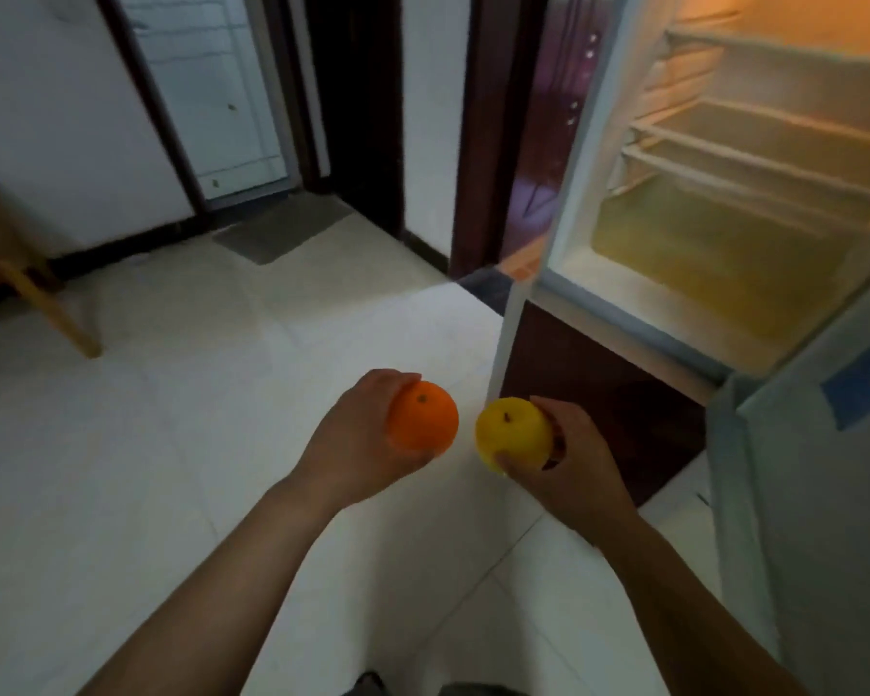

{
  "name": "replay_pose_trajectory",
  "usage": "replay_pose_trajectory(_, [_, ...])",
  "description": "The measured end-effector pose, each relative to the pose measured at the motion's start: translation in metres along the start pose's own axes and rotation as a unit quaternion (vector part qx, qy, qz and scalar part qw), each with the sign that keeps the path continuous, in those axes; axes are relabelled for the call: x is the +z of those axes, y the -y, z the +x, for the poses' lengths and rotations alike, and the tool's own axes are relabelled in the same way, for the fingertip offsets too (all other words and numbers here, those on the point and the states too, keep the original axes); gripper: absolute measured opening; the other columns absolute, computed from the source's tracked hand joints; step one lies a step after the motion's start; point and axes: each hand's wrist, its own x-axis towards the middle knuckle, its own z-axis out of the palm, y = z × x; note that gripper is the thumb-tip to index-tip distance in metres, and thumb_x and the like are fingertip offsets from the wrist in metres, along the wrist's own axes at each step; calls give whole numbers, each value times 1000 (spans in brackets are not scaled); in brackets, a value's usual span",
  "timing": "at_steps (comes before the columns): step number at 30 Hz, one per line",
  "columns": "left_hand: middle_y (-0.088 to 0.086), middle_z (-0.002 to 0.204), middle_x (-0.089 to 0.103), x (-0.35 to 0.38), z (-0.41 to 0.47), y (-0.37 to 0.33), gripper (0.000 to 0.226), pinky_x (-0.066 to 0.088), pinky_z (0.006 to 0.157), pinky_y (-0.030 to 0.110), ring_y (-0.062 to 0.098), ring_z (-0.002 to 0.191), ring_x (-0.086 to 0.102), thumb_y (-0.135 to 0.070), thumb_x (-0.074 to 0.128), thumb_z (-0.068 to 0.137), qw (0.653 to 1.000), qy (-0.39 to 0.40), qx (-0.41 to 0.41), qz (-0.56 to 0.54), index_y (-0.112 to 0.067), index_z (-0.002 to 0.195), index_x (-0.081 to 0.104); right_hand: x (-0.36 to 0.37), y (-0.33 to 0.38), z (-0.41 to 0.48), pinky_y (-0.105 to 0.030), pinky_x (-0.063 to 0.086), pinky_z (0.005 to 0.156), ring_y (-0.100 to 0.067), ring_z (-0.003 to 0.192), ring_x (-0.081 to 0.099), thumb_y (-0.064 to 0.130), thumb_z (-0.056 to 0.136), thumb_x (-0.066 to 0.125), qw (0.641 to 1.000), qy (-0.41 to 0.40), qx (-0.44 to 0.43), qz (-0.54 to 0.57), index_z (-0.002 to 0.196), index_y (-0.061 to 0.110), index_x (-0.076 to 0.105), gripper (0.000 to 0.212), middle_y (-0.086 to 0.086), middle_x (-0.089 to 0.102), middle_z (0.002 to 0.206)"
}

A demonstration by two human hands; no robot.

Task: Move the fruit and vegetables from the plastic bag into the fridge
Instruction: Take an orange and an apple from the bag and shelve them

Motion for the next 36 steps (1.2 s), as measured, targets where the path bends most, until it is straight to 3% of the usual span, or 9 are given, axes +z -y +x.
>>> replay_pose_trajectory(3, [1,138,45,-6,63,5,83,39,92,25,19,121,46,-37,81,65,997,31,74,9,-20,135,40,1,3,22,-14,42,76,1,94,49,37,64,82,998,-58,31,-23,123,28,48,69,13,45,114])
replay_pose_trajectory(7, [3,136,47,8,128,-8,82,37,89,23,18,120,46,-34,82,65,982,94,165,-22,-18,133,41,-15,-3,42,-20,46,79,-6,102,50,33,63,83,989,-124,71,-20,122,29,49,68,12,45,115])
replay_pose_trajectory(14, [2,134,45,41,243,-66,84,48,92,39,19,117,47,-43,77,58,952,138,264,-69,-21,131,42,-80,-24,110,-34,52,83,-14,106,53,31,62,84,971,-224,81,-36,121,28,50,68,19,45,111])
replay_pose_trajectory(17, [1,132,43,49,296,-86,80,49,90,38,16,112,47,-34,82,61,950,130,273,-83,-20,130,42,-108,-34,160,-26,50,77,-13,104,53,32,62,83,966,-247,64,-47,122,28,49,69,11,46,117])
replay_pose_trajectory(21, [-3,130,44,54,370,-109,82,51,87,38,18,113,50,-45,77,58,949,126,273,-90,-24,129,42,-146,-43,229,-24,51,77,-10,104,53,33,61,84,966,-256,33,-32,122,28,50,70,8,49,119])
replay_pose_trajectory(25, [-15,122,38,68,424,-119,84,49,83,27,10,108,47,-57,70,54,949,114,274,-106,-28,128,41,-172,-60,280,-21,51,75,-6,104,54,33,60,84,966,-256,20,-6,121,30,52,68,10,51,119])
replay_pose_trajectory(30, [-13,123,39,106,467,-118,77,44,80,20,10,111,45,-33,83,62,951,115,252,-135,-28,127,42,-182,-88,314,-20,49,74,-5,105,53,33,61,84,965,-257,53,7,118,35,50,66,14,51,119])
replay_pose_trajectory(34, [-15,124,39,133,496,-119,75,51,84,28,9,113,45,-38,82,60,946,141,251,-151,-34,124,43,-187,-106,324,-19,51,73,0,103,53,33,62,84,959,-273,80,14,112,41,49,61,22,50,116])
replay_pose_trajectory(36, [-20,122,39,143,506,-123,71,49,82,22,4,111,45,-32,83,62,942,159,241,-174,-40,121,43,-190,-114,328,-22,51,76,0,103,54,36,61,83,952,-288,99,12,112,42,50,61,19,52,117])
